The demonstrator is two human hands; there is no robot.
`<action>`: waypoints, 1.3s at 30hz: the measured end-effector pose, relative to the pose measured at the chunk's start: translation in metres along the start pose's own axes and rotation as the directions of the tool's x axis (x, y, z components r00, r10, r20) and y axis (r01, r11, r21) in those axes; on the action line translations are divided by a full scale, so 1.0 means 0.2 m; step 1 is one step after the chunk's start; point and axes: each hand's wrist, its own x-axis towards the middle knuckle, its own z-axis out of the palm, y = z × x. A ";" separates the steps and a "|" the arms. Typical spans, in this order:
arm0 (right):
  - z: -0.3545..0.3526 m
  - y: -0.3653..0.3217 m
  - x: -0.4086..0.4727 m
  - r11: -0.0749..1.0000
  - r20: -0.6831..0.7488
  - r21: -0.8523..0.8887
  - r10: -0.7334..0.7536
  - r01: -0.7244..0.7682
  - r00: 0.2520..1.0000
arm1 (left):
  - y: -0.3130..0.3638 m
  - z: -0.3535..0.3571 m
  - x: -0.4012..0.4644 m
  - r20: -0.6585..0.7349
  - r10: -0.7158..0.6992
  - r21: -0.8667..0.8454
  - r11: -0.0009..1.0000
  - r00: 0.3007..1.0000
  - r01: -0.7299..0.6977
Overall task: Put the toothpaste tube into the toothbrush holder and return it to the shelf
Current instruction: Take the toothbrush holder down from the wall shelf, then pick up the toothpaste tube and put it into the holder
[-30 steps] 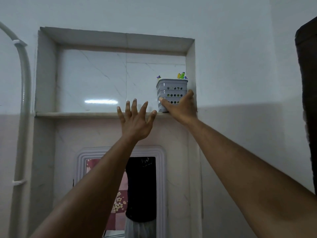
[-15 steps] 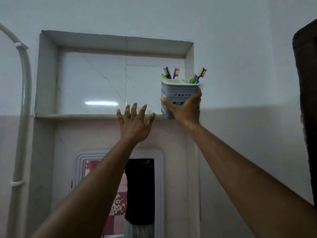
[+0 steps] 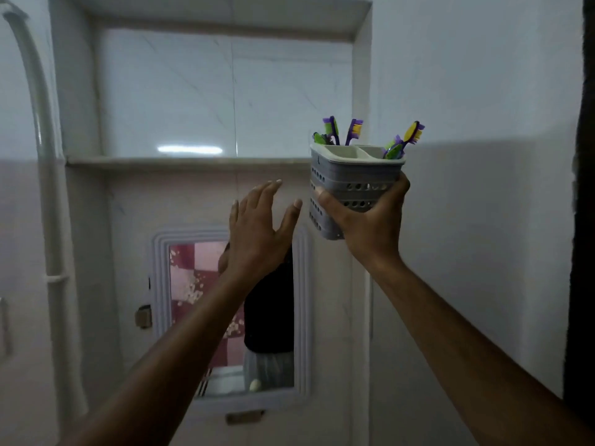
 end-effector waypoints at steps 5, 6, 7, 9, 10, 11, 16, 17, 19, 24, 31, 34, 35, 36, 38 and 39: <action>-0.15 0.18 -0.41 0.989 0.067 -0.047 0.144 -0.141 0.987 | -0.09 0.02 -0.43 0.104 -0.054 0.020 0.998 0.993 0.052; -0.18 0.22 -0.51 0.980 0.074 -0.074 0.189 -0.184 0.979 | -0.11 0.03 -0.54 0.127 -0.076 0.019 0.997 0.989 0.074; -0.20 0.25 -0.60 0.972 0.079 -0.103 0.221 -0.213 0.972 | -0.14 0.04 -0.64 0.139 -0.086 0.016 0.996 0.987 0.084; -0.26 0.33 -0.82 0.951 0.106 -0.168 0.281 -0.262 0.954 | -0.20 0.06 -0.87 0.187 -0.126 0.025 0.992 0.974 0.123; -0.28 0.37 -0.91 0.944 0.123 -0.192 0.293 -0.267 0.948 | -0.22 0.06 -0.99 0.213 -0.156 0.029 0.988 0.965 0.153; -0.31 0.41 -1.00 0.933 0.141 -0.223 0.317 -0.281 0.938 | -0.24 0.07 -1.09 0.241 -0.178 0.031 0.984 0.954 0.176; -0.39 0.57 -1.45 0.830 0.167 -0.357 0.509 -0.429 0.845 | -0.34 0.09 -1.52 0.335 -0.292 0.050 0.955 0.896 0.293; -0.42 0.60 -1.55 0.800 0.166 -0.393 0.547 -0.454 0.820 | -0.37 0.09 -1.62 0.368 -0.320 0.056 0.945 0.873 0.322; -0.45 0.67 -1.72 0.734 0.157 -0.466 0.618 -0.494 0.770 | -0.43 0.10 -1.78 0.416 -0.341 0.068 0.936 0.843 0.345; -0.57 0.83 -2.14 0.628 0.162 -0.554 0.725 -0.546 0.670 | -0.55 0.08 -2.19 0.506 -0.424 0.118 0.897 0.751 0.427; -0.64 1.01 -2.53 0.473 0.104 -0.643 0.833 -0.602 0.544 | -0.74 0.06 -2.64 0.548 -0.590 0.157 0.768 0.592 0.621; -0.63 1.07 -2.64 0.412 0.084 -0.683 0.865 -0.603 0.495 | -0.81 0.05 -2.77 0.532 -0.671 0.177 0.685 0.517 0.706; -0.63 1.09 -2.66 0.403 0.083 -0.685 0.870 -0.607 0.485 | -0.83 0.05 -2.79 0.529 -0.678 0.181 0.677 0.510 0.713; -0.62 1.11 -2.69 0.396 0.082 -0.685 0.876 -0.611 0.476 | -0.85 0.04 -2.81 0.531 -0.679 0.189 0.679 0.508 0.710; -0.60 1.14 -2.72 0.386 0.082 -0.683 0.884 -0.620 0.460 | -0.89 0.03 -2.85 0.551 -0.664 0.222 0.701 0.506 0.678; -0.59 1.16 -2.73 0.380 0.083 -0.684 0.889 -0.623 0.451 | -0.92 0.03 -2.87 0.569 -0.654 0.255 0.716 0.498 0.650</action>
